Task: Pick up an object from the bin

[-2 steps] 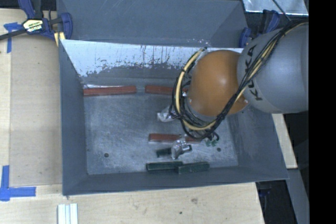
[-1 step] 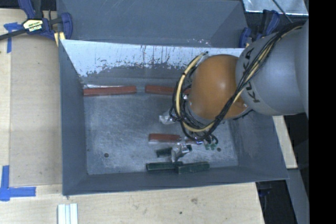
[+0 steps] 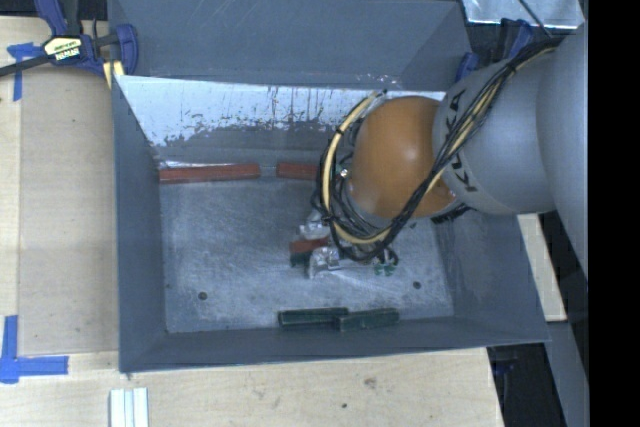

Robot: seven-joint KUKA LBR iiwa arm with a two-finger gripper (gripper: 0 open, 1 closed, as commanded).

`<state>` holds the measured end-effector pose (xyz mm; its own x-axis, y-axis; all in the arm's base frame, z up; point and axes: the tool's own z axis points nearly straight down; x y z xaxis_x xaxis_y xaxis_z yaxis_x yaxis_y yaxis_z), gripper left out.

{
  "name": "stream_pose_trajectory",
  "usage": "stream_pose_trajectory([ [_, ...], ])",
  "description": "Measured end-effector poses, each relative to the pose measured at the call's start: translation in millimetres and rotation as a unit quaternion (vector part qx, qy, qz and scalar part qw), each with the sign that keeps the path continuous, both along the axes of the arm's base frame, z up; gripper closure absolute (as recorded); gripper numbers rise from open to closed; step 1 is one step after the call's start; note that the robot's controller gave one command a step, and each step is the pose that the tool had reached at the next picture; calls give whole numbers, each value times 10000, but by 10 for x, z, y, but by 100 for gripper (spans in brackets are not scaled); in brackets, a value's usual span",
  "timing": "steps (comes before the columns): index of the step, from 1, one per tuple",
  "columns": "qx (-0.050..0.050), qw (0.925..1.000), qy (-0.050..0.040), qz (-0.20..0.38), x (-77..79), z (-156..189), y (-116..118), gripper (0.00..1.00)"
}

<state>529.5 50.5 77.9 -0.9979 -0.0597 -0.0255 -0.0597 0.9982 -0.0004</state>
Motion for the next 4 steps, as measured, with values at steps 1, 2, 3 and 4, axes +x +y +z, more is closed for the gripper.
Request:
stream_pose_trajectory([
  [1,0,10000,0,0,0,0,0,100],
  [2,-2,10000,17,-2,-9,28,-1,100],
  [3,-8,9999,116,2,-44,166,-1,100],
  [4,-6,9999,107,0,-28,312,0,100],
])
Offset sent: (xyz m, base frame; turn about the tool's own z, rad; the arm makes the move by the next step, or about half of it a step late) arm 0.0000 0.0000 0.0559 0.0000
